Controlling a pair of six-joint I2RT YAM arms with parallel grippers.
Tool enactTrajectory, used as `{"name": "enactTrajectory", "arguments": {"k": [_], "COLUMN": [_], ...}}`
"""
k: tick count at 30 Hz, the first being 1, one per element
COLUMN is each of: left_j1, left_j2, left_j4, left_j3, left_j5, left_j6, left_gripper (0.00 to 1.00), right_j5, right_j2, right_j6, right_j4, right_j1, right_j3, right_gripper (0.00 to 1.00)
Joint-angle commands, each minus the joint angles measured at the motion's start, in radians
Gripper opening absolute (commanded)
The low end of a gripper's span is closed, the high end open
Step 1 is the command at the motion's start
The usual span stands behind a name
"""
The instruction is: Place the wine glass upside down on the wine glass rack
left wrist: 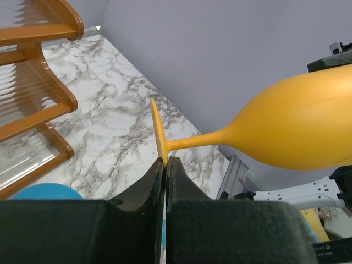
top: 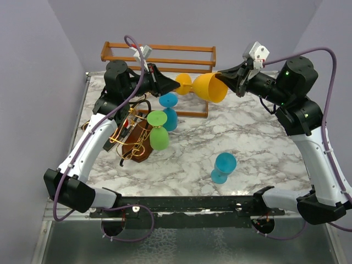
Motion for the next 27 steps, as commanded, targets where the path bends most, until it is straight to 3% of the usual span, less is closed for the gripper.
{"name": "enactTrajectory", "arguments": {"k": [1, 3, 17, 22, 27], "left_j1": [-0.004, -0.004, 0.053, 0.066, 0.077], "left_j2": [-0.023, -0.037, -0.115, -0.145, -0.178], "left_j4": [0.024, 0.016, -0.214, -0.359, -0.467], "left_j3": [0.014, 0.015, 0.134, 0.229, 0.3], "left_j5": [0.031, 0.021, -0.198, -0.408, -0.616], "left_j6": [0.039, 0.076, 0.385, 0.632, 0.879], "left_gripper": [0.0, 0.0, 0.0, 0.0, 0.0], "right_j5": [0.0, 0.014, 0.126, 0.199, 0.201], "right_j2": [-0.026, -0.03, -0.108, -0.13, -0.142], "right_j6": [-0.013, -0.026, -0.156, -0.254, -0.351], "right_j4": [0.044, 0.038, 0.006, -0.016, -0.036], "right_j1": [-0.006, -0.004, -0.004, -0.004, -0.004], "right_j3": [-0.016, -0.025, -0.111, -0.164, -0.245], "right_gripper": [0.01, 0.04, 0.66, 0.79, 0.85]}}
